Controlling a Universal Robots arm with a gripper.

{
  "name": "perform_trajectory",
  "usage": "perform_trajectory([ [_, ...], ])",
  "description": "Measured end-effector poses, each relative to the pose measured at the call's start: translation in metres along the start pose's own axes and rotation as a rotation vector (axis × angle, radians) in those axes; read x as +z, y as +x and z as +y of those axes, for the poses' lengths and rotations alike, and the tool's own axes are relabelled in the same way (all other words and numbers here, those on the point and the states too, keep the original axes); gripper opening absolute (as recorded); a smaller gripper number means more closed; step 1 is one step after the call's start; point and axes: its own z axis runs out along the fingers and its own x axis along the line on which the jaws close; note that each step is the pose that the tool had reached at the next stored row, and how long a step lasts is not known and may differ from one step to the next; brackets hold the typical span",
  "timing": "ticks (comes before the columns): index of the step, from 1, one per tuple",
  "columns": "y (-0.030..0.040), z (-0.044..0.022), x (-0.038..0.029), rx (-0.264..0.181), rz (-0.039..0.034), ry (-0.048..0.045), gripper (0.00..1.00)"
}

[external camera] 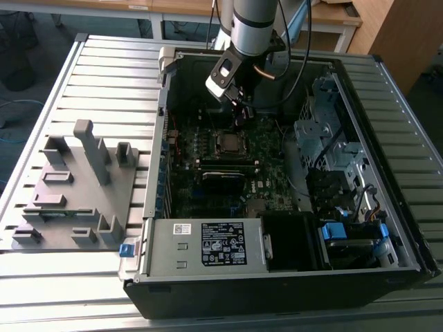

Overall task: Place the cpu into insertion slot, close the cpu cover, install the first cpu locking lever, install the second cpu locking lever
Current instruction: 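Close the cpu cover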

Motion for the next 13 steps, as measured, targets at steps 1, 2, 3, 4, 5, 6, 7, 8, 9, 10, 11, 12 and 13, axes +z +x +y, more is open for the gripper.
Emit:
perform_trajectory([
  [1,0.0000,0.0000,0.0000,0.000,0.0001,0.0000,0.10],
  [2,0.0000,0.0000,0.0000,0.000,0.0000,0.0000,0.10],
  [3,0.0000,0.0000,0.0000,0.000,0.0000,0.0000,0.10],
  [4,0.0000,0.0000,0.0000,0.000,0.0000,0.0000,0.10],
  [5,0.0000,0.0000,0.0000,0.000,0.0000,0.0000,0.10],
  [6,0.0000,0.0000,0.0000,-0.002,0.0000,0.0000,0.10],
  [7,0.0000,0.0000,0.0000,-0.004,0.0000,0.0000,0.10],
  [8,0.0000,0.0000,0.0000,-0.008,0.0000,0.0000,0.10],
  [9,0.0000,0.0000,0.0000,-0.010,-0.0001,0.0000,0.10],
  [10,0.0000,0.0000,0.0000,-0.010,-0.0001,0.0001,0.10],
  [11,0.0000,0.0000,0.0000,-0.010,-0.0001,0.0000,0.10],
  [12,0.0000,0.0000,0.0000,-0.010,-0.0001,0.0000,0.10],
  [13,0.0000,0.0000,0.0000,-0.010,-0.0001,0.0000,0.10],
])
